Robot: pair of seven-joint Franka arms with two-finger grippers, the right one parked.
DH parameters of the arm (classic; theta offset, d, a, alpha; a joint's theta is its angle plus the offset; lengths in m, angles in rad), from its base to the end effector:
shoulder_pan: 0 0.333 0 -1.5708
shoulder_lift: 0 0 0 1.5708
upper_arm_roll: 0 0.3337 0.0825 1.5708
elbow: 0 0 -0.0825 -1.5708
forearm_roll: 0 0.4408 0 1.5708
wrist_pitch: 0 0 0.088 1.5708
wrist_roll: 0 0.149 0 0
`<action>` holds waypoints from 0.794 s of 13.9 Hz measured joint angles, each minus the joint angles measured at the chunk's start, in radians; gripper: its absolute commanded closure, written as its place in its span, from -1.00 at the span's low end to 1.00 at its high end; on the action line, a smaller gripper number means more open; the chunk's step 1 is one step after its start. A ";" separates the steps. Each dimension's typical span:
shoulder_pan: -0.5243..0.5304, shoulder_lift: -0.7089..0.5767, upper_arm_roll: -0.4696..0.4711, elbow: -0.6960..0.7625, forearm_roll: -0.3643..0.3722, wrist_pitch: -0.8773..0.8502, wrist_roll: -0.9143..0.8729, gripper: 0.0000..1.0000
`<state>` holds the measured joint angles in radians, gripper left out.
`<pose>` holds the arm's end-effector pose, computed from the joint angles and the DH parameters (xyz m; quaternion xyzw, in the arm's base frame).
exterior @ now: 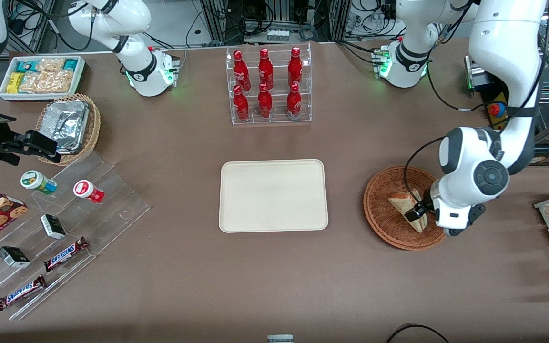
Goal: Place sandwich from basket to tray
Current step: 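Lower the left gripper onto the wrapped sandwich and close on it, then lift the sandwich out of the basket and carry it toward the tray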
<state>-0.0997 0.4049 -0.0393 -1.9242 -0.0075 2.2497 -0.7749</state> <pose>0.6536 -0.0917 0.2087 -0.9479 -0.3159 0.0402 0.0079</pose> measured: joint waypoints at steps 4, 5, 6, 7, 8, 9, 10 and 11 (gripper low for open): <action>-0.006 0.010 -0.002 -0.044 0.000 0.067 0.000 0.17; -0.010 0.010 -0.002 -0.044 0.000 0.067 0.000 0.68; -0.013 0.010 -0.002 -0.043 0.000 0.064 0.000 1.00; -0.014 0.010 -0.002 -0.043 0.000 0.055 0.000 1.00; -0.014 0.009 -0.002 -0.043 0.001 0.041 0.000 1.00; -0.014 0.007 -0.002 -0.042 0.001 0.021 0.000 1.00; -0.014 0.002 -0.001 -0.038 0.001 0.000 0.000 1.00; -0.014 -0.005 -0.001 -0.030 0.001 -0.026 0.000 1.00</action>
<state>-0.1137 0.3996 -0.0399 -1.9545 -0.0060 2.2236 -0.7744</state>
